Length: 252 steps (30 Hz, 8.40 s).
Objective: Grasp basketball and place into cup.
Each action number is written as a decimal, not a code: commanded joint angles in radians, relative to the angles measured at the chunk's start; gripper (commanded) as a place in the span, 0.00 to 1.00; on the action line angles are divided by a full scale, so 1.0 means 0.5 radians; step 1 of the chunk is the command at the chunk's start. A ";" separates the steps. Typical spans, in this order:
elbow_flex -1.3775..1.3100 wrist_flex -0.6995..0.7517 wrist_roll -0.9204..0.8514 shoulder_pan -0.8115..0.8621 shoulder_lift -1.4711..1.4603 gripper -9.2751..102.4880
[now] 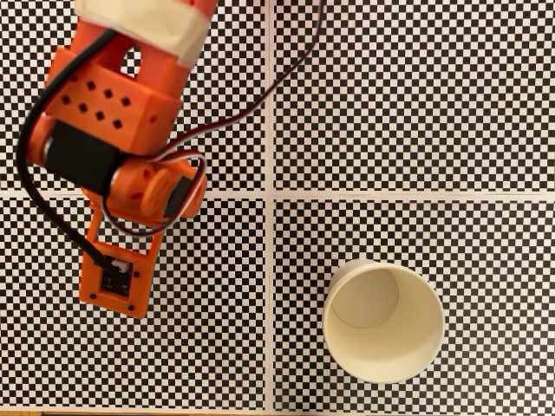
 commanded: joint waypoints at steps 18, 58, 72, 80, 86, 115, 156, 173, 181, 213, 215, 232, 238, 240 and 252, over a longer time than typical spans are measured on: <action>-0.101 -0.018 0.156 -0.031 -0.046 0.33; -0.331 0.270 0.638 -0.571 0.494 0.08; -0.574 0.270 0.899 -0.853 0.534 0.08; -0.776 0.249 0.985 -0.948 0.488 0.08; -0.887 0.249 1.009 -0.957 0.479 0.08; -1.559 0.267 1.154 -1.166 -0.089 0.08; -2.261 0.380 1.221 -1.344 -0.663 0.46; -2.976 0.804 1.261 -1.316 -0.954 0.25; -2.519 0.804 1.310 -1.331 -0.537 0.11; -0.350 0.801 0.500 -0.721 1.402 0.08; -0.239 0.801 0.442 -0.644 1.513 0.08; 0.893 0.451 -0.018 -0.080 2.605 0.08; 1.331 -0.058 -0.043 -0.083 2.945 0.08; 1.399 -0.190 -0.043 -0.120 2.976 0.08; 2.098 -0.939 -0.021 -0.285 3.464 0.08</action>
